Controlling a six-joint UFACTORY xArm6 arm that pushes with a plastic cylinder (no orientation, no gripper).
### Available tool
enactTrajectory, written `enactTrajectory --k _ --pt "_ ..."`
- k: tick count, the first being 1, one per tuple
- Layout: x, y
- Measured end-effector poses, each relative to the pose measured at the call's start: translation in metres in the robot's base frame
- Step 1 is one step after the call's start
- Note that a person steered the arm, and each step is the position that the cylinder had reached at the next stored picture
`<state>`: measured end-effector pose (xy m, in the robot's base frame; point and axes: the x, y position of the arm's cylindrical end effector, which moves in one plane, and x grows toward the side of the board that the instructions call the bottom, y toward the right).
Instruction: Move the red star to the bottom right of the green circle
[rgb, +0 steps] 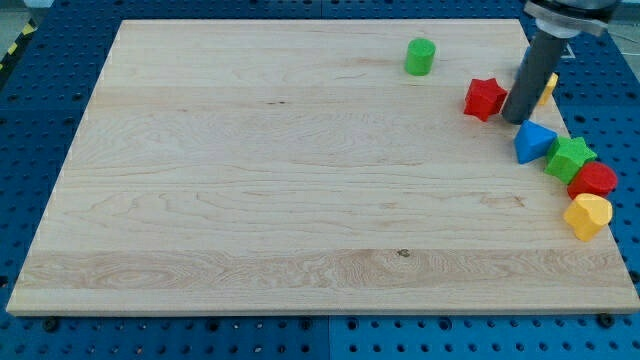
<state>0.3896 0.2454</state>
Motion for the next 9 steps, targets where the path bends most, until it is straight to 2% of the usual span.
enactTrajectory --k 2,4,7,9 --pt "-0.007 0.009" --pt "-0.037 0.0" --pt "-0.026 -0.009" --pt "-0.026 -0.062"
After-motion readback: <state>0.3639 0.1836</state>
